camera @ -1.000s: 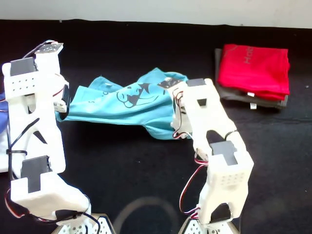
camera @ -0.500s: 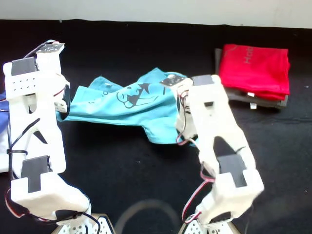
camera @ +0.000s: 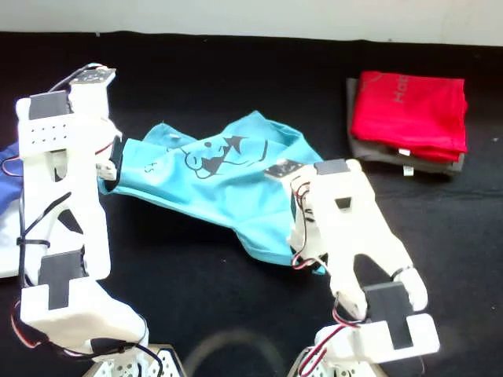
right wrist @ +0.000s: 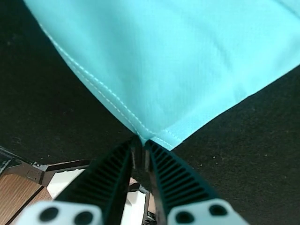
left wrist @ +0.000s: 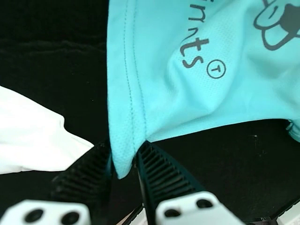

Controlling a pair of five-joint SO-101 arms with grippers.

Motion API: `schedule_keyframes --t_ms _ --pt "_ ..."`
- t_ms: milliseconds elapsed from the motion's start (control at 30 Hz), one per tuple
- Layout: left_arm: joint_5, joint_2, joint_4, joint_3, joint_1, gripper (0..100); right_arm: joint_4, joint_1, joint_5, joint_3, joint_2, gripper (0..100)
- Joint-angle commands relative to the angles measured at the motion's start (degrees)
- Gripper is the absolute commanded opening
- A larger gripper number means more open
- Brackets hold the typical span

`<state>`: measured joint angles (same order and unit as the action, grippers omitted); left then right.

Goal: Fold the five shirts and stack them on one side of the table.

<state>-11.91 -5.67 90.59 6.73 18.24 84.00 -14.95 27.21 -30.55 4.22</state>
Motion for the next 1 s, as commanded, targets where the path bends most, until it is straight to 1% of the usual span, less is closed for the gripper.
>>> schedule_keyframes --t_ms 0,100,233,300,400,533,633,833,967 --pt "0.5 2.7 -0.7 0.3 -2.2 1 2.5 0.0 0.3 1.6 5.5 5.0" --pt "0.6 2.7 -0.7 0.3 -2.8 1 2.9 0.0 0.4 2.1 9.3 10.5" --pt "1.8 2.7 -0.7 0.4 -3.0 1 0.0 0.2 0.6 1.7 10.2 11.2" --pt "3.2 2.7 -0.7 0.4 -3.0 1 -2.0 0.3 0.3 1.6 8.6 11.5" --pt "3.3 2.7 -0.7 0.4 -3.0 1 -2.8 0.0 0.2 1.7 3.6 12.7" --pt "3.3 2.7 -0.6 0.4 -3.0 1 -2.9 0.0 0.6 2.2 -4.0 21.1" --pt "3.3 2.7 -0.7 0.4 -3.0 1 -5.7 -0.7 0.6 2.2 -7.9 22.4" --pt "3.2 2.7 -0.7 0.3 -2.9 1 -8.2 -3.7 0.2 2.2 -10.1 23.1" --pt "3.2 2.7 -0.7 0.3 -2.9 1 -8.5 -3.7 0.2 2.4 -10.0 28.1"
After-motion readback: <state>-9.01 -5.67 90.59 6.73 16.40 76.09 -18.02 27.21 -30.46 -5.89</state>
